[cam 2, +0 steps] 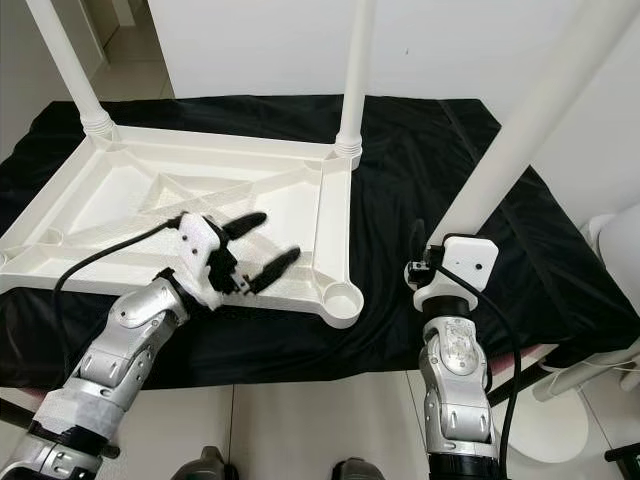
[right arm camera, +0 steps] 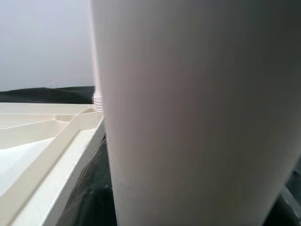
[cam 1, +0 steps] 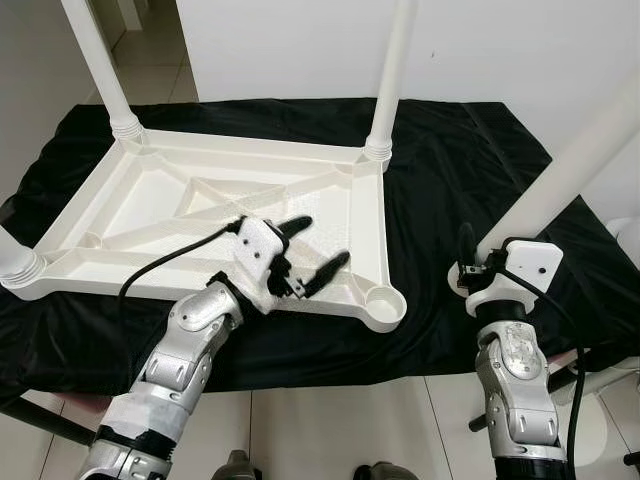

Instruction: Building children table

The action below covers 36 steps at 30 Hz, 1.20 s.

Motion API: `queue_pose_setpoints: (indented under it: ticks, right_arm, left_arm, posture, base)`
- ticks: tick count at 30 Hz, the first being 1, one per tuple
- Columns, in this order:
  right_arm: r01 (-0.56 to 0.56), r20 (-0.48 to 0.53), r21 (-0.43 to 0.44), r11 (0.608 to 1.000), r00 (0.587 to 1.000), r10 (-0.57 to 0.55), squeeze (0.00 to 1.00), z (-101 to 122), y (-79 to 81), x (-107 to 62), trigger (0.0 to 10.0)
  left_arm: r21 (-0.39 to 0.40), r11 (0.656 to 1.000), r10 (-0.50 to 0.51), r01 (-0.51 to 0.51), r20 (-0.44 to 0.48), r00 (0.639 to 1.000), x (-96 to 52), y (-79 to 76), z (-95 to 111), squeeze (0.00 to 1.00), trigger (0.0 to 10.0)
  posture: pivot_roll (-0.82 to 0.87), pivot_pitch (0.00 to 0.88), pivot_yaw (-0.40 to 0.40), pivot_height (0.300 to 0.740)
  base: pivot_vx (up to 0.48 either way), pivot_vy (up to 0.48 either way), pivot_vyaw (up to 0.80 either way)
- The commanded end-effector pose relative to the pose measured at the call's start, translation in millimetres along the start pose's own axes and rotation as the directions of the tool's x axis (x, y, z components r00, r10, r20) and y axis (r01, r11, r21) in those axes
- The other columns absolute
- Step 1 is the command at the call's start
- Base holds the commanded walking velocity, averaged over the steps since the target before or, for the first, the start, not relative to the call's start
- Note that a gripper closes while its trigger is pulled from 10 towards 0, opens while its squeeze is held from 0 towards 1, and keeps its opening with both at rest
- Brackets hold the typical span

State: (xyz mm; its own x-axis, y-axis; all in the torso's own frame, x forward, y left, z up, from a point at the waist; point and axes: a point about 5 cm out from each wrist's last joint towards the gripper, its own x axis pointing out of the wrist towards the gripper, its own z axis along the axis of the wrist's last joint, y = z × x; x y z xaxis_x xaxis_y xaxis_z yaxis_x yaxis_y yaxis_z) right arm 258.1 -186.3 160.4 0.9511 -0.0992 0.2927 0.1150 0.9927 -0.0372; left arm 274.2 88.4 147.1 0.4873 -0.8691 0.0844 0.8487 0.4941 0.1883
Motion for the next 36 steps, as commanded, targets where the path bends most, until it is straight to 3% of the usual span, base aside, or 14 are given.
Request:
queue_pose_setpoints:
  ticks: [1,7,18,22,32,36]
  right_arm:
    - [-0.005,0.025,-0.011,1.000,1.000,0.005,0.00,5,-0.8,-0.1,10.0]
    - [0.009,0.023,-0.018,1.000,1.000,-0.009,0.00,5,-4.1,-0.8,10.0]
    - [0.010,0.021,-0.023,1.000,1.000,-0.010,0.00,5,-4.2,-2.0,10.0]
    - [0.008,0.025,-0.032,0.999,1.000,-0.007,0.00,6,-5.4,-0.6,10.0]
    - [0.000,0.028,-0.035,0.999,1.000,0.001,0.00,6,-4.5,0.8,10.0]
    - [-0.003,0.029,-0.037,0.999,1.000,0.004,0.00,6,-3.6,0.9,10.0]
  left_arm:
    - [-0.022,0.991,-0.132,0.131,-0.040,0.990,-1.4,-9.8,-6,0.00,10.0]
    - [-0.020,0.980,-0.201,0.200,-0.171,0.965,-3.1,-13.5,-20,0.00,10.0]
    - [0.010,0.989,-0.140,0.147,-0.250,0.958,-0.1,-1.8,-26,0.00,10.0]
    - [0.032,0.996,-0.072,0.089,-0.351,0.934,0.5,10.0,-36,0.00,10.0]
    - [0.073,0.978,-0.140,0.196,-0.469,0.872,-8.2,10.4,-43,0.00,10.0]
    - [0.082,0.977,-0.130,0.195,-0.496,0.859,-9.3,14.6,-44,0.00,10.0]
  posture:
    - [0.01,0.000,-0.008,0.740]
    - [0.00,0.000,0.004,0.740]
    - [0.00,0.000,0.004,0.740]
    - [0.00,0.000,0.001,0.740]
    - [0.00,0.000,0.000,0.740]
    - [0.00,0.000,0.003,0.740]
  base:
    - [0.000,0.000,0.00]
    - [0.000,0.000,0.00]
    - [0.000,0.000,0.00]
    - [0.000,0.000,0.00]
    - [0.000,0.000,0.00]
    - [0.000,0.000,0.00]
